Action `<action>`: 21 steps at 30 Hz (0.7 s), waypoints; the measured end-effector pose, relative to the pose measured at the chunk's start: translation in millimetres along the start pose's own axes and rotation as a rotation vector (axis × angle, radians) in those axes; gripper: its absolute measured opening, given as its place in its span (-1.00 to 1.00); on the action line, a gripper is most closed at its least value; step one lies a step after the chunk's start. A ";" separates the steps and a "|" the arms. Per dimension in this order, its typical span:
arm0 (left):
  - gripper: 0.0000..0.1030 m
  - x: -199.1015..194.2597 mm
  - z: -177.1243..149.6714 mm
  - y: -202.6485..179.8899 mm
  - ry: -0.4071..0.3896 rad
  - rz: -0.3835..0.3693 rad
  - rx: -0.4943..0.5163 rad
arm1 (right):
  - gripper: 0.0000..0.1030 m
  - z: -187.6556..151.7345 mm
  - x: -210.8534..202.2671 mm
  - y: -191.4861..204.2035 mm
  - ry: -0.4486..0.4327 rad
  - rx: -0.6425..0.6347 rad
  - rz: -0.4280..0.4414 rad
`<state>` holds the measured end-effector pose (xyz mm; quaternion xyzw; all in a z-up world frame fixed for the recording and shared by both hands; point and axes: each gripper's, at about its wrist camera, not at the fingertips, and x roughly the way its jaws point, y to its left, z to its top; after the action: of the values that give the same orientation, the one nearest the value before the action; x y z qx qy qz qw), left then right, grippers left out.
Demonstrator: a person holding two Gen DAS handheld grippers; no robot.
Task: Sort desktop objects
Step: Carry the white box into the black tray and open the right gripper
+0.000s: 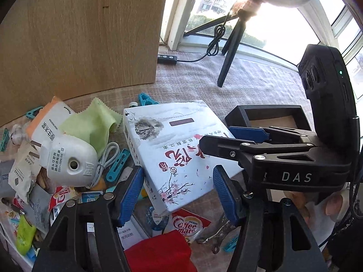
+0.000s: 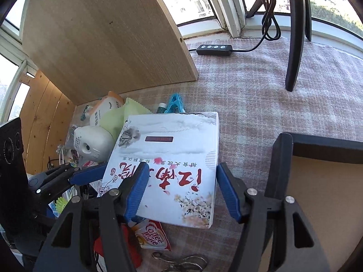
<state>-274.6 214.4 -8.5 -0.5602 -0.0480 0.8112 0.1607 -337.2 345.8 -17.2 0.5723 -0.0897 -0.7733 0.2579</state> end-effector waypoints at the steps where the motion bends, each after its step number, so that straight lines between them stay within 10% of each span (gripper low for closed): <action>1: 0.16 -4.3 -1.6 -3.3 -0.005 -0.004 0.005 | 0.20 -2.3 -4.5 0.3 -0.001 -0.006 0.001; 21: 0.16 -22.5 -76.1 -183.1 -0.015 -0.163 0.216 | 0.20 -126.7 -148.5 -76.5 -0.113 0.052 -0.120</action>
<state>-159.1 372.4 30.9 -0.5276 -0.0069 0.8001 0.2852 -210.4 505.2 32.5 0.5386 -0.0896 -0.8157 0.1909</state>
